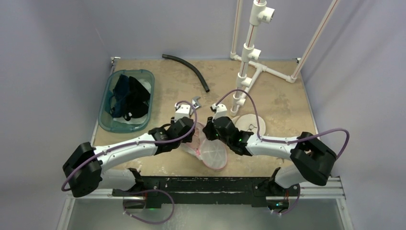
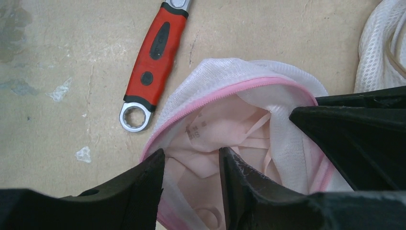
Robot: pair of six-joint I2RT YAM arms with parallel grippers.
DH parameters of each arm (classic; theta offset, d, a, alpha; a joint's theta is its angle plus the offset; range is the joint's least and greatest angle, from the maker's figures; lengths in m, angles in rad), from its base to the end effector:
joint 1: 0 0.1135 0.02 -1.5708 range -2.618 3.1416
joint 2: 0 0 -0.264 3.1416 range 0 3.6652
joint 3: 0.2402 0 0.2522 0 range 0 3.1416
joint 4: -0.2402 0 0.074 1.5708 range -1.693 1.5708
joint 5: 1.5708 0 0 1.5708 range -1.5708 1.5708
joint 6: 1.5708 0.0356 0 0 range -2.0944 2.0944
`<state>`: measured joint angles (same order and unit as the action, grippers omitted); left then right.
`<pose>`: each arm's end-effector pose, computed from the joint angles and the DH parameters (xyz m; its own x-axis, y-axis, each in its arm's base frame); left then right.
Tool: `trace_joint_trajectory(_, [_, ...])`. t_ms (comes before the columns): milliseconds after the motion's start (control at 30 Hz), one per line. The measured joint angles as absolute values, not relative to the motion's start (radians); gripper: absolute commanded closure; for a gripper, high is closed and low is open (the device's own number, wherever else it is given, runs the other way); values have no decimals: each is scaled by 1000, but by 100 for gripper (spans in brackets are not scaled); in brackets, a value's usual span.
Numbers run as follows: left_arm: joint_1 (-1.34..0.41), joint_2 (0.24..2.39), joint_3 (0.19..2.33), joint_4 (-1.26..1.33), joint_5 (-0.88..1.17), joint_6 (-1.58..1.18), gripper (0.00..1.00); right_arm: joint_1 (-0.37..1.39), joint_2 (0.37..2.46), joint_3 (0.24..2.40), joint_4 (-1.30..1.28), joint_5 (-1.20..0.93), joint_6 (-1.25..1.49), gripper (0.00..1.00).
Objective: Unzip the laundry bag and remove the bra
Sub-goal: Pick up the bra from the laundry bag.
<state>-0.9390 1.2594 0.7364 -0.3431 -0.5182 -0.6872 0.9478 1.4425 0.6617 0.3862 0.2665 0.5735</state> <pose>0.1614 -0.1907 0.2145 -0.6723 -0.0145 -0.7401 0.1100 0.9867 -0.1193 0.1841 0.2402 0.2039 -0.5365 0.1503 -0.8304 -0.4172 0.8081 0.4158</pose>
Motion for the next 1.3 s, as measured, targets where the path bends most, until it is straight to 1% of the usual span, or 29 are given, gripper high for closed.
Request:
trace_joint_trajectory(67, [-937, 1257, 736, -339, -517, -680, 41, 948, 1431, 659, 382, 278, 573, 95])
trace_joint_trajectory(100, [-936, 1254, 736, -337, -517, -670, 38, 948, 1418, 656, 380, 284, 571, 96])
trace_joint_trajectory(200, [-936, 1237, 736, -327, -507, -642, 35, 948, 1371, 645, 375, 304, 554, 98])
trace_joint_trajectory(267, [-936, 1224, 736, -311, -496, -619, 35, 948, 1332, 641, 374, 306, 538, 100])
trace_joint_trajectory(467, [-936, 1234, 747, -270, -441, -561, 35, 948, 1275, 639, 374, 297, 500, 100])
trace_joint_trajectory(633, [-936, 1282, 761, -243, -411, -532, 36, 948, 1275, 638, 371, 286, 488, 100])
trace_joint_trajectory(767, [-936, 1356, 786, -252, -431, -531, 38, 948, 1265, 623, 372, 270, 485, 100])
trace_joint_trajectory(833, [-936, 1399, 801, -257, -451, -535, 43, 948, 1256, 614, 372, 267, 484, 100])
trace_joint_trajectory(900, [-936, 1432, 808, -263, -473, -540, 52, 948, 1246, 606, 372, 266, 484, 100])
trace_joint_trajectory(1100, [-936, 1449, 809, -273, -516, -561, 100, 948, 1207, 580, 372, 266, 481, 100])
trace_joint_trajectory(1300, [-936, 1394, 810, -279, -517, -565, 100, 948, 1201, 566, 370, 266, 486, 100])
